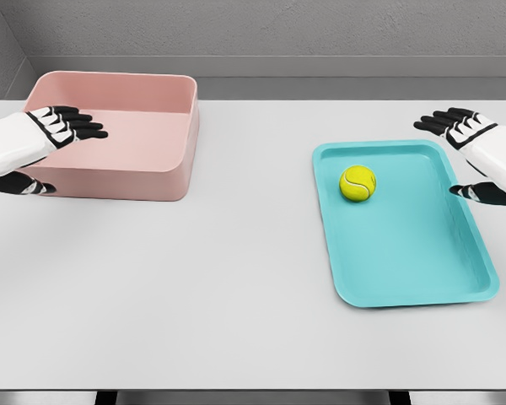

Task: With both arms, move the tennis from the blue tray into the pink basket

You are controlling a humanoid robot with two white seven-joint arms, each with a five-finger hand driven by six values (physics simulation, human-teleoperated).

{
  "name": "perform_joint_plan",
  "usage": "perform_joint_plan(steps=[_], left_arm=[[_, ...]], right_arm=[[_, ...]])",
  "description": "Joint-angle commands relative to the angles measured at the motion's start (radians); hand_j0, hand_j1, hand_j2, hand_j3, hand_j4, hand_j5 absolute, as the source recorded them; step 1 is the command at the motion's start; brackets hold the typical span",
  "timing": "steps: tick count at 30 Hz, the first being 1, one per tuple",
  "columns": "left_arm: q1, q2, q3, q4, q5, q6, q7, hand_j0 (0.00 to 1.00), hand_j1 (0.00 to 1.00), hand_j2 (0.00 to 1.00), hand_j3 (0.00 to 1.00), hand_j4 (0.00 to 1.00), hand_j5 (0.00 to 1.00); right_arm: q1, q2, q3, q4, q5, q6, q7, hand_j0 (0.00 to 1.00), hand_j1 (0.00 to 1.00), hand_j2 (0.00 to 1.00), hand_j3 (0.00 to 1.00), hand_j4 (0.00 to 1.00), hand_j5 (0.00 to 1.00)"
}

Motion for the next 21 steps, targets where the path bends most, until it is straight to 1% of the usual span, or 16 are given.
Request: perform_joint_plan(steps=[1, 4, 7, 8, 9, 10, 11, 12, 13, 14, 15, 16, 18, 20, 21], left_arm=[[0.000, 0.001, -0.002, -0.005, 0.007, 0.001, 0.000, 1.00, 1.00, 1.00, 1.00, 1.00, 1.00], [0.000, 0.000, -0.002, -0.005, 0.005, 0.001, 0.000, 1.00, 1.00, 1.00, 1.00, 1.00, 1.00], [0.000, 0.000, 0.000, -0.003, 0.005, 0.001, 0.000, 1.00, 1.00, 1.00, 1.00, 1.00, 1.00], [0.000, 0.000, -0.002, -0.003, 0.005, 0.001, 0.000, 1.00, 1.00, 1.00, 1.00, 1.00, 1.00], [0.000, 0.000, -0.002, -0.002, 0.005, 0.001, 0.000, 1.00, 1.00, 1.00, 1.00, 1.00, 1.00], [0.000, 0.000, 0.000, -0.002, 0.005, 0.001, 0.000, 1.00, 1.00, 1.00, 1.00, 1.00, 1.00], [0.002, 0.000, -0.002, -0.002, 0.005, 0.001, 0.000, 1.00, 1.00, 1.00, 1.00, 1.00, 1.00], [0.002, 0.000, -0.002, -0.002, 0.005, 0.001, 0.000, 1.00, 1.00, 1.00, 1.00, 1.00, 1.00], [0.002, 0.000, -0.002, -0.002, 0.005, 0.001, 0.000, 1.00, 1.00, 1.00, 1.00, 1.00, 1.00], [0.002, 0.000, -0.002, -0.002, 0.005, 0.001, 0.000, 1.00, 1.00, 1.00, 1.00, 1.00, 1.00], [0.002, 0.000, -0.002, -0.002, 0.005, 0.001, 0.000, 1.00, 1.00, 1.00, 1.00, 1.00, 1.00], [0.002, 0.000, -0.002, 0.000, 0.005, 0.001, 0.000, 1.00, 1.00, 1.00, 1.00, 1.00, 1.00], [0.002, 0.000, -0.002, -0.002, 0.005, 0.001, 0.000, 1.00, 1.00, 1.00, 1.00, 1.00, 1.00], [0.002, 0.000, -0.002, -0.002, 0.005, 0.001, 0.000, 1.00, 1.00, 1.00, 1.00, 1.00, 1.00], [0.002, 0.000, -0.002, -0.002, 0.005, 0.001, 0.000, 1.00, 1.00, 1.00, 1.00, 1.00, 1.00]], right_arm=[[0.000, -0.001, 0.000, 0.000, -0.003, -0.001, -0.001, 1.00, 1.00, 1.00, 1.00, 1.00, 1.00], [-0.003, 0.000, 0.000, 0.000, -0.003, 0.002, -0.002, 1.00, 1.00, 1.00, 1.00, 1.00, 1.00], [-0.035, 0.017, 0.020, 0.001, -0.006, 0.016, -0.001, 1.00, 1.00, 1.00, 1.00, 1.00, 1.00], [-0.061, 0.022, 0.049, 0.003, -0.006, 0.018, 0.058, 1.00, 1.00, 1.00, 1.00, 1.00, 1.00], [-0.123, 0.040, 0.099, 0.003, -0.008, 0.051, 0.167, 1.00, 1.00, 1.00, 1.00, 1.00, 1.00], [-0.181, 0.055, 0.159, 0.003, -0.008, 0.104, 0.194, 1.00, 1.00, 1.00, 1.00, 1.00, 1.00], [-0.222, 0.066, 0.208, 0.003, -0.008, 0.137, 0.220, 1.00, 1.00, 1.00, 1.00, 1.00, 1.00], [-0.256, 0.084, 0.241, 0.003, -0.008, 0.153, 0.280, 1.00, 1.00, 1.00, 1.00, 1.00, 1.00], [-0.294, 0.097, 0.279, 0.003, -0.008, 0.191, 0.314, 1.00, 1.00, 1.00, 1.00, 1.00, 1.00], [-0.337, 0.109, 0.325, 0.003, -0.010, 0.254, 0.325, 1.00, 1.00, 1.00, 1.00, 1.00, 1.00], [-0.396, 0.138, 0.383, 0.006, -0.010, 0.323, 0.377, 1.00, 1.00, 1.00, 1.00, 1.00, 1.00], [-0.443, 0.150, 0.439, 0.009, -0.010, 0.366, 0.403, 1.00, 1.00, 1.00, 1.00, 1.00, 1.00], [-0.500, 0.186, 0.500, 0.030, -0.011, 0.450, 0.457, 1.00, 1.00, 1.00, 1.00, 1.00, 1.00], [-0.541, 0.210, 0.523, 0.033, -0.013, 0.535, 0.522, 1.00, 1.00, 1.00, 1.00, 1.00, 1.00], [-0.566, 0.213, 0.540, 0.036, -0.013, 0.556, 0.542, 1.00, 1.00, 1.00, 1.00, 1.00, 1.00]])
